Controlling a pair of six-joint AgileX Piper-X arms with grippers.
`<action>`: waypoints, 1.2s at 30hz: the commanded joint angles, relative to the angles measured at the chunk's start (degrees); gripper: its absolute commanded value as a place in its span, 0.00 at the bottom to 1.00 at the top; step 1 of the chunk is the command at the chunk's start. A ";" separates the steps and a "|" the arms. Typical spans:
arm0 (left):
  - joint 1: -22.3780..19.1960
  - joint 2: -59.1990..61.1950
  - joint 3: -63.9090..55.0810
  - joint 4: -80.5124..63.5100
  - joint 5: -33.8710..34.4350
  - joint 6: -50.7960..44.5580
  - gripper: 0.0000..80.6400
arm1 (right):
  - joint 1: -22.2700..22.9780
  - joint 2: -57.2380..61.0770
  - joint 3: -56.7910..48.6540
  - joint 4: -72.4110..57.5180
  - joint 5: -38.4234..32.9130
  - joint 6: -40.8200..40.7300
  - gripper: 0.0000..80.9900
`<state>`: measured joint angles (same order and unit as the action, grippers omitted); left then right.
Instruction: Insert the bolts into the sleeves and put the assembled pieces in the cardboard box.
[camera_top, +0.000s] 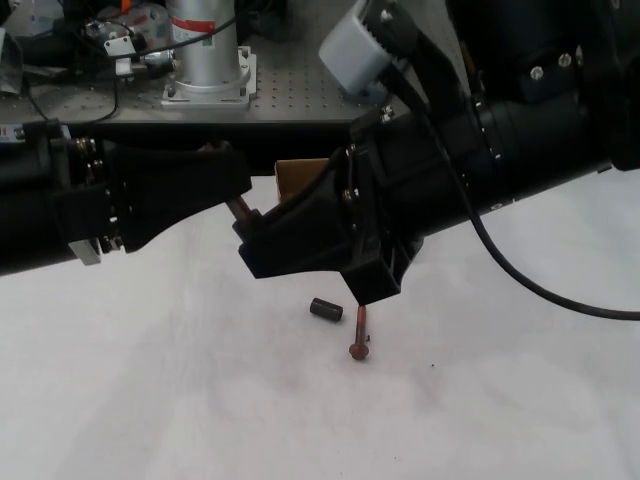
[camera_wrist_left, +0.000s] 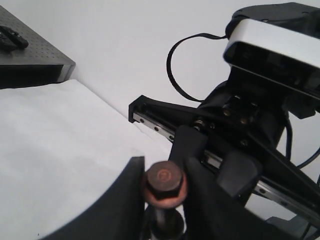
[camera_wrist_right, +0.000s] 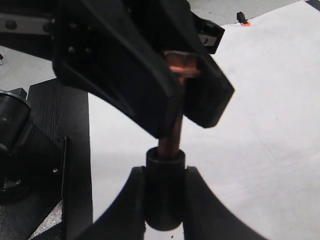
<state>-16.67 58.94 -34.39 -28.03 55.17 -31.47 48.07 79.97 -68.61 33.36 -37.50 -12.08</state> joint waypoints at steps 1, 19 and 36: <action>-0.18 0.09 -0.15 -0.79 2.69 0.47 0.01 | -0.05 -0.97 -0.89 -1.75 -0.36 -0.85 0.04; -0.18 0.09 -0.15 -0.79 2.67 -3.07 0.55 | -0.05 -0.97 -0.89 -1.59 -0.38 -0.85 0.04; 10.17 -7.05 -0.15 8.00 1.70 -2.23 0.46 | -3.98 2.65 -0.89 -3.54 12.91 -5.16 0.04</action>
<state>-8.96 55.33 -34.39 -23.62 56.76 -33.60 45.56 81.01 -68.69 31.80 -26.37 -16.51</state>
